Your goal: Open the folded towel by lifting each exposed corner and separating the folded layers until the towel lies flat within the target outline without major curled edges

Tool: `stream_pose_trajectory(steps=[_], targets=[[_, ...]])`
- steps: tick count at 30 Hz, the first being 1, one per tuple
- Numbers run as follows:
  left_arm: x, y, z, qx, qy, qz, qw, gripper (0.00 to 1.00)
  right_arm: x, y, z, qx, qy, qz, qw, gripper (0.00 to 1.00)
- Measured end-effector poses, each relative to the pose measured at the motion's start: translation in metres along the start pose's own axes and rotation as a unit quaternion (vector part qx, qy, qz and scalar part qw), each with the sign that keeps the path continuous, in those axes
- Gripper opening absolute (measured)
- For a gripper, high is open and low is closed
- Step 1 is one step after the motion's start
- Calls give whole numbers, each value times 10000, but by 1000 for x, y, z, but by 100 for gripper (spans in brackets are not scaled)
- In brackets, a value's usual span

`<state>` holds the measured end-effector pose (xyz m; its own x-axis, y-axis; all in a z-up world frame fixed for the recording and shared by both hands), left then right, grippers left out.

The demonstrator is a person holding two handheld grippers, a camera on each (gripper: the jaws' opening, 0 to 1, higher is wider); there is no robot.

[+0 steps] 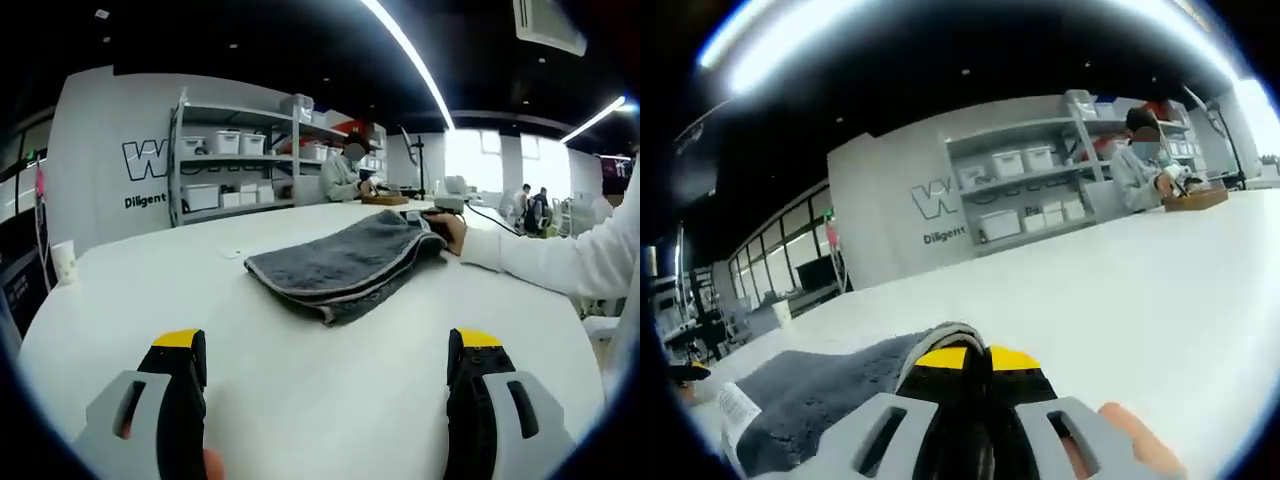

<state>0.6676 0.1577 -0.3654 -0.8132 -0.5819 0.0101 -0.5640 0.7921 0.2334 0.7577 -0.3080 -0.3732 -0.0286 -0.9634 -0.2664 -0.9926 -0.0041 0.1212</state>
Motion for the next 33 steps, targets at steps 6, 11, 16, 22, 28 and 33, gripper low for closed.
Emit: stream_pose_trajectory(steps=[6,11,16,22,28,33], targets=[[-2,-1,1,-24,12,0,10000,100,8,-5,6,-323,61,304,9990,0],[-2,-1,1,-29,-5,-10,10000,100,13,-15,8,-551,94,385,9977,1],[-4,-1,2,-41,-5,-27,10000,100,18,-8,8,-567,3,357,9978,7],[-6,0,1,-30,-9,-60,10000,100,18,9,1,-301,1253,445,9907,9],[-4,0,0,-20,-47,-49,10000,100,34,25,-14,55,1664,563,9844,9],[-2,1,-1,4,-59,-29,10000,100,31,65,-29,632,867,84,9942,31]])
Point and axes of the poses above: the point that each gripper's makers call its tool centre point, and the gripper's own axes: y roughly backward along the fingers, x roughly to its right, z roughly out of its underside, the point moved 10 cm from there along y, roughly backward along the fingers, and after that the axes turned 4 degrees about z, right-handed, at the moved point
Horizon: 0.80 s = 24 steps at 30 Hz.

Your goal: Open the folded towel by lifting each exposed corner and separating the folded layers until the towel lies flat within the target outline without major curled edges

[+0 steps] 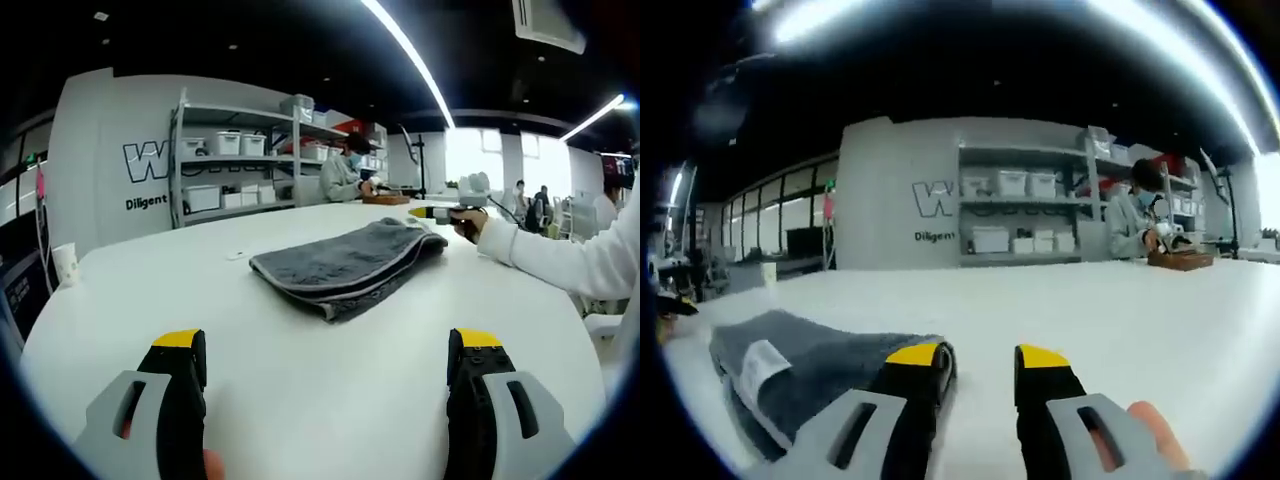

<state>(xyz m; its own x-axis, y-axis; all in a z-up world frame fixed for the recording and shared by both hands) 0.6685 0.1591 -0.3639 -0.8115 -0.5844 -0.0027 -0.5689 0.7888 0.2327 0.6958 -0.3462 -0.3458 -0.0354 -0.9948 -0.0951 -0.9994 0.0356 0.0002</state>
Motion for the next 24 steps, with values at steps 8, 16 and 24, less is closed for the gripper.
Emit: stream_pose_trajectory(steps=[8,16,24], targets=[[3,1,-2,46,-22,9,10000,100,-31,58,-8,342,333,-540,9974,54],[4,0,-4,55,-91,33,9999,100,-61,76,4,-16,757,-870,9933,97],[4,0,-3,30,-77,21,10000,100,-73,82,12,-281,933,-1146,9886,99]])
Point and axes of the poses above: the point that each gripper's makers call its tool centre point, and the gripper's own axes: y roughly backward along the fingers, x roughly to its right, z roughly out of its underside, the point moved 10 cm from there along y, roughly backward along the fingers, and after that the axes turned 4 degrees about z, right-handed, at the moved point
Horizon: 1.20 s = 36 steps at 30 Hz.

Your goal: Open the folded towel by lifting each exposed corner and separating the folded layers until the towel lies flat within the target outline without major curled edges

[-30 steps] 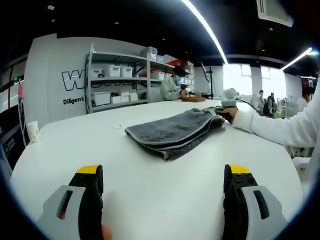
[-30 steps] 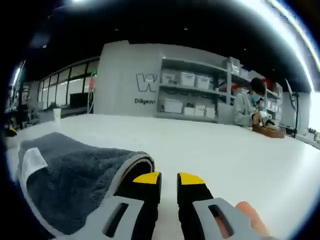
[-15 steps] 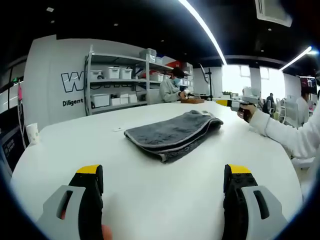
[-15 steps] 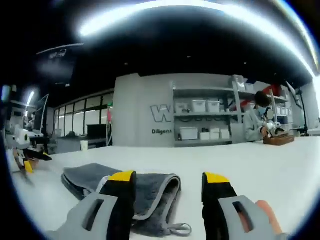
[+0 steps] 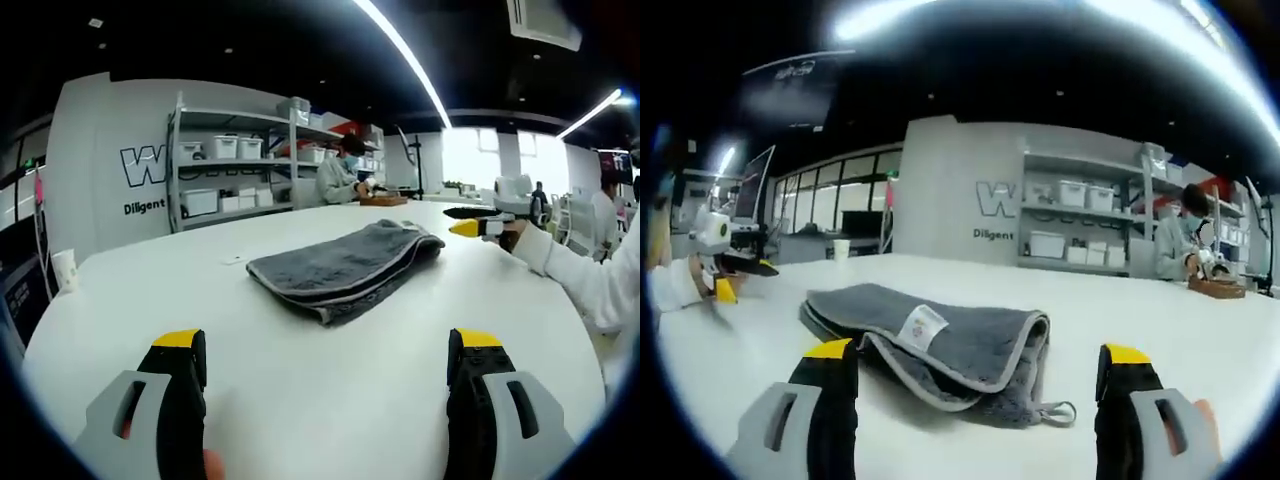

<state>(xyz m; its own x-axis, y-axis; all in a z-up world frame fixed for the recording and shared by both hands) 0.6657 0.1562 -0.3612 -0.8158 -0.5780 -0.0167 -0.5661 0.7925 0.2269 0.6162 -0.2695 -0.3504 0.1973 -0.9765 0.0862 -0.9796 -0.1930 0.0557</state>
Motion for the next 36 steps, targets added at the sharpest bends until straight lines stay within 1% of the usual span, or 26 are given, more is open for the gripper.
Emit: stream_pose_trajectory(steps=[4,5,8,12,14,18,25,28,32,36], targets=[[-1,0,1,-29,15,-19,10000,100,-13,0,2,-73,226,-148,9996,99],[-2,-1,2,-37,24,-24,10000,100,-18,0,4,-199,372,-212,9989,99],[-2,-1,2,-59,17,-32,10000,100,-26,2,11,-432,736,-217,9961,99],[-1,-2,3,-89,-28,-21,10000,100,-33,4,14,-513,866,-288,9945,99],[0,-2,2,-91,-48,-13,9999,100,-33,4,15,-527,881,-298,9943,99],[0,-2,2,-111,-82,-38,9999,100,-31,6,15,-508,780,-271,9953,99],[0,-3,4,-166,-136,-37,9998,100,-22,10,11,-367,520,-66,9980,99],[0,-3,5,-204,-132,-64,9997,100,-21,11,12,-375,459,6,9982,99],[-3,-3,7,-235,-144,-114,9996,100,-20,12,11,-353,413,47,9985,99],[-5,-2,6,-187,-144,-166,9996,100,-20,13,11,-353,480,86,9982,99]])
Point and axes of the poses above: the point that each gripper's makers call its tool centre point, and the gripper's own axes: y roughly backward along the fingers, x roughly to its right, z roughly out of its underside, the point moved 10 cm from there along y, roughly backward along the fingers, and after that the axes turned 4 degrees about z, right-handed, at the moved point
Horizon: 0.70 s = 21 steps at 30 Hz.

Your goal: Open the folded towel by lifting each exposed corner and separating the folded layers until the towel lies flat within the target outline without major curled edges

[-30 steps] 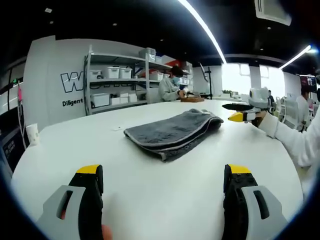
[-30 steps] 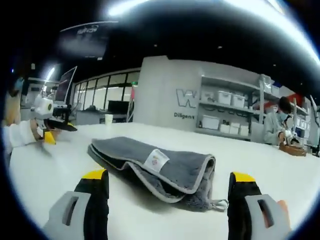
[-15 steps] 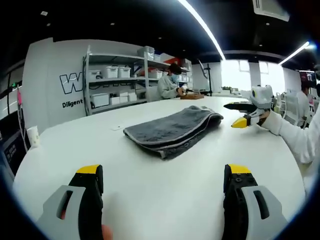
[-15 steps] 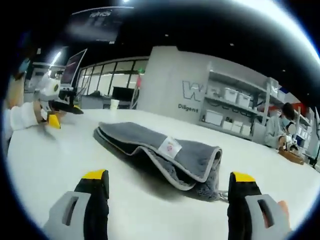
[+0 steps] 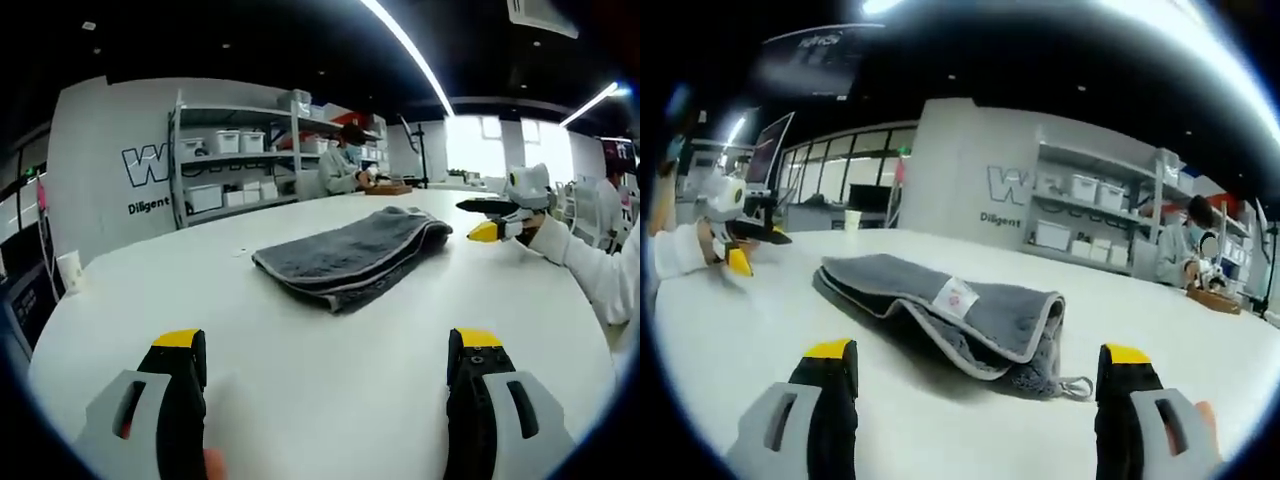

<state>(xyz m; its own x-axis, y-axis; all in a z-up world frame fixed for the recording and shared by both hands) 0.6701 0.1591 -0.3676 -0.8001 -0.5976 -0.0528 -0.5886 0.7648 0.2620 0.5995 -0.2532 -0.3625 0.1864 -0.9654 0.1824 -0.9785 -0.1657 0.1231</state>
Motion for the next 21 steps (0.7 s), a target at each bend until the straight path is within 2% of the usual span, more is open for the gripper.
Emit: stream_pose_trajectory(steps=[10,14,18,21], targets=[[-1,-1,4,-127,-215,-231,9994,100,-3,0,0,-14,13,-74,10000,99],[-2,-1,2,-130,-397,-393,9984,100,-3,0,0,-4,-20,-83,10000,99],[-2,-1,-4,29,-716,-666,9952,100,-4,-1,0,-10,-38,-124,9999,99],[-3,-5,-1,-61,-790,-798,9937,100,-4,-1,1,-38,-111,-143,9998,99]])
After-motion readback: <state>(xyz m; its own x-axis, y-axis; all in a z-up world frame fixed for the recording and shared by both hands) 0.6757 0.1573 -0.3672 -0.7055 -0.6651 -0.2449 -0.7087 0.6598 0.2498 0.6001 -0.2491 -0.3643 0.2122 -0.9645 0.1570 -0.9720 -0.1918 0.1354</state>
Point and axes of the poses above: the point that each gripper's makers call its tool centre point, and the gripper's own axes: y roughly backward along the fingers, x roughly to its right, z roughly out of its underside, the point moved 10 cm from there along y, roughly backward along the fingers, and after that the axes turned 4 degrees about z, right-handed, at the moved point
